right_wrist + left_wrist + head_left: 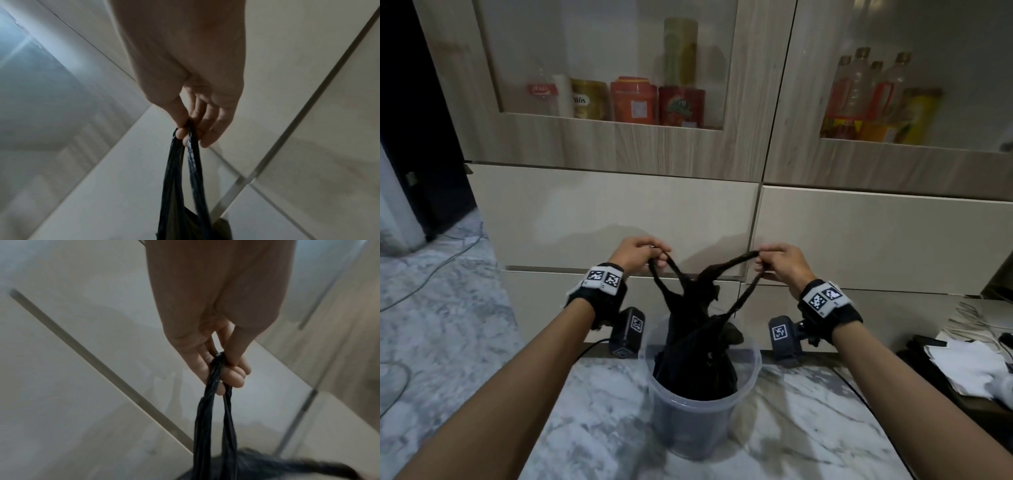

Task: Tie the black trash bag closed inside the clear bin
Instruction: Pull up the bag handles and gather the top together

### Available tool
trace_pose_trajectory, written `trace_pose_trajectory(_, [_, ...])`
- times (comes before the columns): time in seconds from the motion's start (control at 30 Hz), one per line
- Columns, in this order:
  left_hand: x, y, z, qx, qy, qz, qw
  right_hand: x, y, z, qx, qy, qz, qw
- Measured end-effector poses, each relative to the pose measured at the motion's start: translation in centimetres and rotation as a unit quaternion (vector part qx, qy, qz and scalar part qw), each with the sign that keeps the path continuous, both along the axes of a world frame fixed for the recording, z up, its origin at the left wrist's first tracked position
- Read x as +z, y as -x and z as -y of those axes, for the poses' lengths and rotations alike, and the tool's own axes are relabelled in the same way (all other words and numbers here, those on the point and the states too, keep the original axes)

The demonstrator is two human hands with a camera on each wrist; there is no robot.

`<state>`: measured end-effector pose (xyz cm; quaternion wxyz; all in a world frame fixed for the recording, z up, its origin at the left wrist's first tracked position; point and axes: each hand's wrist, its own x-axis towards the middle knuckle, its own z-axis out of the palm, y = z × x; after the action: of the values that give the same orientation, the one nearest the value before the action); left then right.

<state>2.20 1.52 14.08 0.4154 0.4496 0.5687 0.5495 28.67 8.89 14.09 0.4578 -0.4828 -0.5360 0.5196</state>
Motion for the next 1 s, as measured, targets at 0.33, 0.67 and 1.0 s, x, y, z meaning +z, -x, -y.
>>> trace_pose_trajectory(0.33, [-0.4, 3.5, 1.2, -0.021, 0.036, -0.338, 0.94, -0.3, -3.7, -0.6, 0.074, -0.149, 0.315, 0.934])
trace_pose_trajectory(0.67, [-0.3, 4.1, 1.6, 0.001, 0.072, -0.492, 0.867, 0.3, -4.6, -0.2, 0.071, -0.218, 0.436, 0.87])
trace_pose_trajectory(1.0, [1.5, -1.2, 1.1, -0.18, 0.071, -0.003, 0.981, 1.9, -0.9, 0.9, 0.219, -0.062, 0.108, 0.968])
